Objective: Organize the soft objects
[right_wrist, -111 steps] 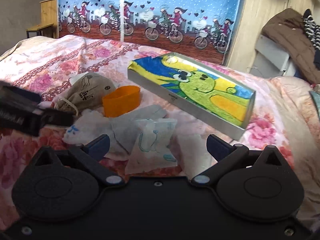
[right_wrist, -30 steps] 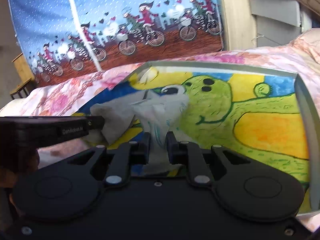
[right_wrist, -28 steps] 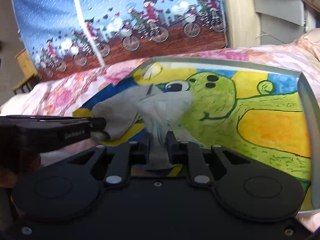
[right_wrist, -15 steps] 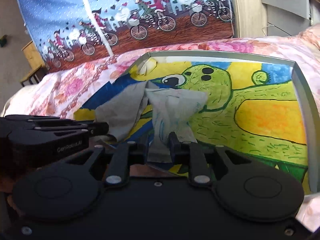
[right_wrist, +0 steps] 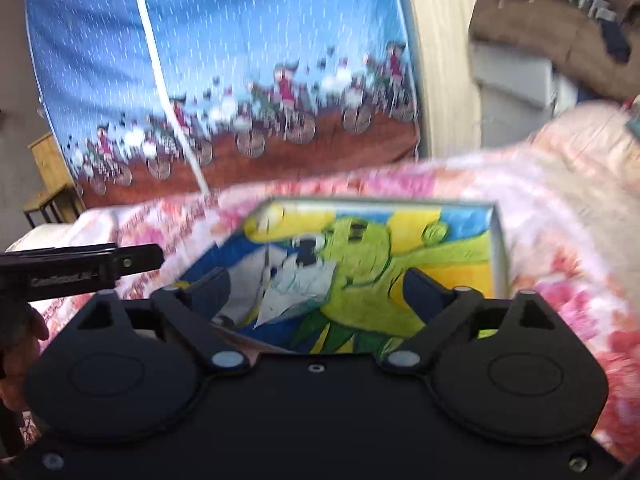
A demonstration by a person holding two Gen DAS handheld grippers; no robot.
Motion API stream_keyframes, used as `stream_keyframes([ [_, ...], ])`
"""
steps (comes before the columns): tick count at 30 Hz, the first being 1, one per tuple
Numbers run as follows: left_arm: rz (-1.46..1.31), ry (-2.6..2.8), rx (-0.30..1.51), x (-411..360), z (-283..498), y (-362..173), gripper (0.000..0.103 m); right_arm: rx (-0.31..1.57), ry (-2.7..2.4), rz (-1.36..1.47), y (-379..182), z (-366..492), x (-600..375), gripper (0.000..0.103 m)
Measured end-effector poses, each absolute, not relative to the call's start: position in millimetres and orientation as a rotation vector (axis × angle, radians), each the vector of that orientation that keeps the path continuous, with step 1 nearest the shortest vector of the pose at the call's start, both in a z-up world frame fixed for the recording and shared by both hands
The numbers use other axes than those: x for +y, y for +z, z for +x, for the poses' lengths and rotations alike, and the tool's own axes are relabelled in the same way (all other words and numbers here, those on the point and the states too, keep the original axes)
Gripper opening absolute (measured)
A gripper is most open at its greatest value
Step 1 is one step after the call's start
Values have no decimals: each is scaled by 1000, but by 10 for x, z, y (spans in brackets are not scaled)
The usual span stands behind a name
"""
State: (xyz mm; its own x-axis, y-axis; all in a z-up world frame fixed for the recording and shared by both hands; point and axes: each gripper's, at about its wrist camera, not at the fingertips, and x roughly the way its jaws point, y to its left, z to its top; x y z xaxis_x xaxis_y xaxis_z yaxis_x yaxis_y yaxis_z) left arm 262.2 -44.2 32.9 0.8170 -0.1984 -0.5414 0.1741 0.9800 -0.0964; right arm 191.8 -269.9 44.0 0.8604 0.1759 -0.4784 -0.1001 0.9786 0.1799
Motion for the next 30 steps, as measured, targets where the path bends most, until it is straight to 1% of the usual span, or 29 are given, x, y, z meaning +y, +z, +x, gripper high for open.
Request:
stream_keyframes([
  [1,-51,-197,554,-431,2534,403,70,490,140,142,526,1804,-2719,98],
  [2,-60,-196,529,-411,2440,472,71,468,136,136,590,1709,-2717,103],
  [5,-92,-199,476,-352,2156,647,76,404,130,141,792,1393,-2729,103],
  [7,-122,-198,445,-298,1967,735,86,373,126,136,872,1195,-2714,103],
  [16,-108,-155,335,-107,1087,909,101,311,98,156,951,492,-2654,103],
  [18,-107,-144,321,-80,908,920,102,306,97,170,931,353,-2671,103],
  [23,-95,-143,318,-28,501,877,102,309,76,194,884,28,-2741,103],
  [30,-61,-139,333,30,56,747,102,319,45,184,832,-160,-2644,103],
])
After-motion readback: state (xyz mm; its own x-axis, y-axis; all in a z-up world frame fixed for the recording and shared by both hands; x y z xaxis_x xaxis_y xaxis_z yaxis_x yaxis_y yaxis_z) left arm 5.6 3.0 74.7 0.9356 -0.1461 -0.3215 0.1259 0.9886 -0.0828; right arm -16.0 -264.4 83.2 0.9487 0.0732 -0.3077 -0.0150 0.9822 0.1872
